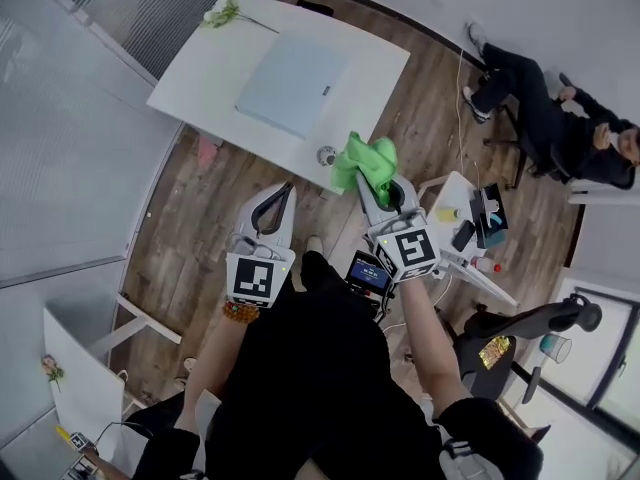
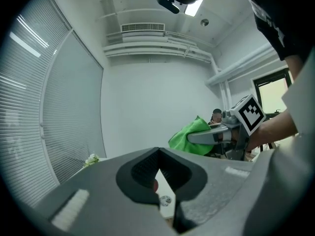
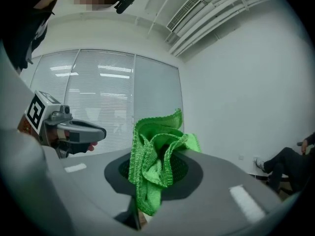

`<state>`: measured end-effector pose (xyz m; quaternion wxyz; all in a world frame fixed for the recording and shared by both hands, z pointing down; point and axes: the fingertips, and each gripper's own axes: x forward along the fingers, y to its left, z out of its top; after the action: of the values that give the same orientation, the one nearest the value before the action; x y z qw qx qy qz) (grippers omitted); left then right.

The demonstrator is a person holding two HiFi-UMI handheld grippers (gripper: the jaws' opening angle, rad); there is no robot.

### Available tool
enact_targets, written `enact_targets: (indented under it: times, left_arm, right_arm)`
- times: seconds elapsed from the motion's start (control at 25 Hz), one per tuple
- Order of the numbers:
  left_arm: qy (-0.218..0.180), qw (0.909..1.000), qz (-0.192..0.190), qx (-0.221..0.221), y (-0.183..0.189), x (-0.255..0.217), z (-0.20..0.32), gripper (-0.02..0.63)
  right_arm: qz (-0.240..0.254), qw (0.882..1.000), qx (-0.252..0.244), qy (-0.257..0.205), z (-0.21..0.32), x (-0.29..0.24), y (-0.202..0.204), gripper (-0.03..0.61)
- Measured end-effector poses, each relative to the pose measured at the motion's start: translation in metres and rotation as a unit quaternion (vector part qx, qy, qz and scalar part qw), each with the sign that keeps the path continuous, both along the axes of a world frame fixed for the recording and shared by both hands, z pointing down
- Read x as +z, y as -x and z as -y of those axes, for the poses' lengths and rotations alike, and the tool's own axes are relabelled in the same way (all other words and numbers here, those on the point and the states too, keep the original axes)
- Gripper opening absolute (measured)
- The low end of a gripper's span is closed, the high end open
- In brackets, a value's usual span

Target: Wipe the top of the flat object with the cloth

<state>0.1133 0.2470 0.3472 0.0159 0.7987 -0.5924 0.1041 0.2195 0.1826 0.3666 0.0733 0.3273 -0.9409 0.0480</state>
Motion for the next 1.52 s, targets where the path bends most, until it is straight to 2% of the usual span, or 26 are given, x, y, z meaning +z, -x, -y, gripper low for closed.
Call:
enact_targets:
  times: [0.36,0.64,0.92,1.08,1.28,1.4,1.52]
  left_arm:
    - [0.003,0.9997,-0.008,0.025,0.033,0.013,0.072,0.0]
    - [0.01,0.9977,-0.018,0.064,0.078,0.029,0.155,0.0]
    - [0.037,0.9909,-0.027,0.127,0.107,0.057,0.213,0.0]
    - [0.052,0.9862,-0.037,0.153,0.12,0.072,0.237,0.0]
    - [0.065,0.9825,-0.019,0.173,0.127,0.09,0.257,0.0]
    - [0.057,0.9813,0.001,0.184,0.133,0.105,0.261,0.0]
    - [0.075,0.9815,0.025,0.174,0.146,0.132,0.266,0.0]
  right_arm:
    - [-0.031,0.999,0.024,0.003,0.064,0.006,0.02,0.077]
    - [-0.057,0.997,0.049,0.02,0.14,0.014,0.059,0.077]
    - [-0.051,0.99,0.115,0.067,0.202,0.027,0.077,0.078]
    - [-0.051,0.982,0.165,0.075,0.225,0.031,0.078,0.077]
    - [-0.108,0.979,0.164,0.057,0.25,0.04,0.078,0.078]
    - [-0.179,0.975,0.132,0.022,0.268,0.057,0.083,0.078]
    - [-0.262,0.961,0.092,-0.012,0.3,0.088,0.092,0.078]
